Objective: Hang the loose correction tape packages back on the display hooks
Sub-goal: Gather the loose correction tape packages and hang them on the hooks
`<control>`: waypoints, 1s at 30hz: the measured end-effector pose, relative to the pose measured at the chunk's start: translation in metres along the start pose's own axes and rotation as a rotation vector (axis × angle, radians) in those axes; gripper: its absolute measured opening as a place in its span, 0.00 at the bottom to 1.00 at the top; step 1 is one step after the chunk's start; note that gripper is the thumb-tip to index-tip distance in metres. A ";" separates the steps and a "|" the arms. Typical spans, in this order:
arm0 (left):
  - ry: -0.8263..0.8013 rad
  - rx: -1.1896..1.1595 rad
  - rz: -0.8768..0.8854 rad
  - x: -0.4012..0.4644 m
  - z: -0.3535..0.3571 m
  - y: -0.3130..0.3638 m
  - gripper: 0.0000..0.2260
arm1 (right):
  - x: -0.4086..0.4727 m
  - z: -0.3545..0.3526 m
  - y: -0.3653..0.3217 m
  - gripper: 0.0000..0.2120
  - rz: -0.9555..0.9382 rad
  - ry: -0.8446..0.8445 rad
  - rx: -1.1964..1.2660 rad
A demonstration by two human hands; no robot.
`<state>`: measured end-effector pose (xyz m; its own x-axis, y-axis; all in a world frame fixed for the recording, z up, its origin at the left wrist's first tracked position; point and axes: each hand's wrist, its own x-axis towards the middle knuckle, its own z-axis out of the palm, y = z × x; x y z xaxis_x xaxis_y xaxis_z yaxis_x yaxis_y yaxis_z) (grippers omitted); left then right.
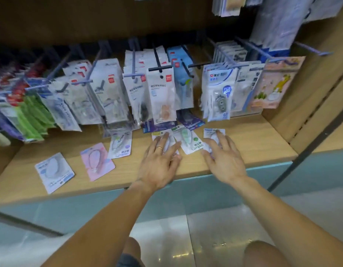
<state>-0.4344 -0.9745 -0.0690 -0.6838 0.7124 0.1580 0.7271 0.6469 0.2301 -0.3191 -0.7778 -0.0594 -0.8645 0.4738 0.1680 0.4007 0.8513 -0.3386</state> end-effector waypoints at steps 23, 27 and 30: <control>0.015 -0.022 -0.059 -0.039 -0.019 -0.036 0.27 | -0.012 -0.011 -0.039 0.25 -0.030 -0.098 -0.126; 0.104 0.017 -0.068 -0.046 -0.027 -0.037 0.29 | -0.010 -0.004 -0.061 0.28 -0.093 -0.063 -0.136; 0.161 0.096 -0.191 -0.046 -0.031 -0.053 0.32 | -0.013 0.009 -0.106 0.25 -0.348 -0.149 -0.024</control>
<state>-0.4433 -1.0505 -0.0585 -0.8048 0.5271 0.2730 0.5810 0.7938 0.1800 -0.3526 -0.8761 -0.0344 -0.9842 0.1186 0.1318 0.0806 0.9614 -0.2632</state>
